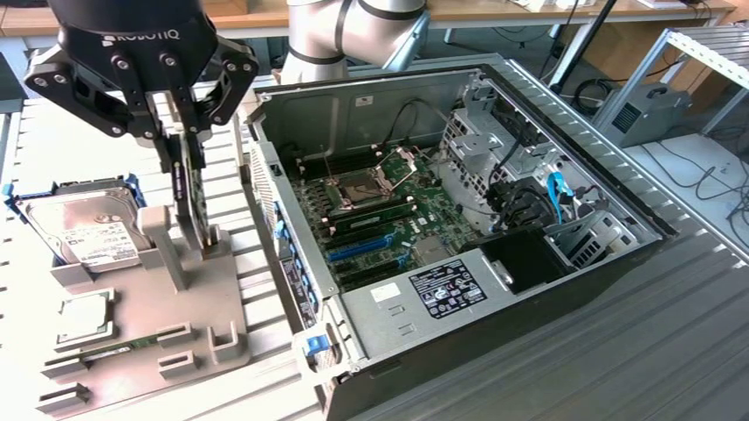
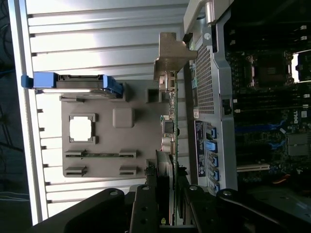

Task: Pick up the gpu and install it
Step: 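Pick up the gpu and move the gpu toward the slot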

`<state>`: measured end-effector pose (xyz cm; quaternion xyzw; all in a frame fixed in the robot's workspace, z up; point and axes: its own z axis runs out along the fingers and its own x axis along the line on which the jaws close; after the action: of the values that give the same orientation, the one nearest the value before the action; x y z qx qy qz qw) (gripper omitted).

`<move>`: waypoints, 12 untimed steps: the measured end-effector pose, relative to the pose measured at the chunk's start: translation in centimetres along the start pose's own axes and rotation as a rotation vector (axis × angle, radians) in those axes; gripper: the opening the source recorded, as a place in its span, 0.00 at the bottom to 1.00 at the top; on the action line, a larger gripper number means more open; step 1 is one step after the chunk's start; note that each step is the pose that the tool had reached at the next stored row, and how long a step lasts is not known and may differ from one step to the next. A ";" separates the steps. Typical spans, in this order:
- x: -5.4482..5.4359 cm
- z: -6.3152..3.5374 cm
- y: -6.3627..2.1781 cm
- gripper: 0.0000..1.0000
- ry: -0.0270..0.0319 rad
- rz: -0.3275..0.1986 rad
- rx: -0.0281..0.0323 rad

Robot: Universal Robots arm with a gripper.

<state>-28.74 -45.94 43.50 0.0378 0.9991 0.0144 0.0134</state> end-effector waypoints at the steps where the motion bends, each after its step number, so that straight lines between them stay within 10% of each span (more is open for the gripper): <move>1: -0.1 0.00 0.00 0.26 -0.0001 0.000 0.0000; 12: -0.9 0.02 0.07 0.26 0.0000 0.000 0.0001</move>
<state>-27.82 -45.94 43.50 0.0378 0.9991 0.0144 0.0133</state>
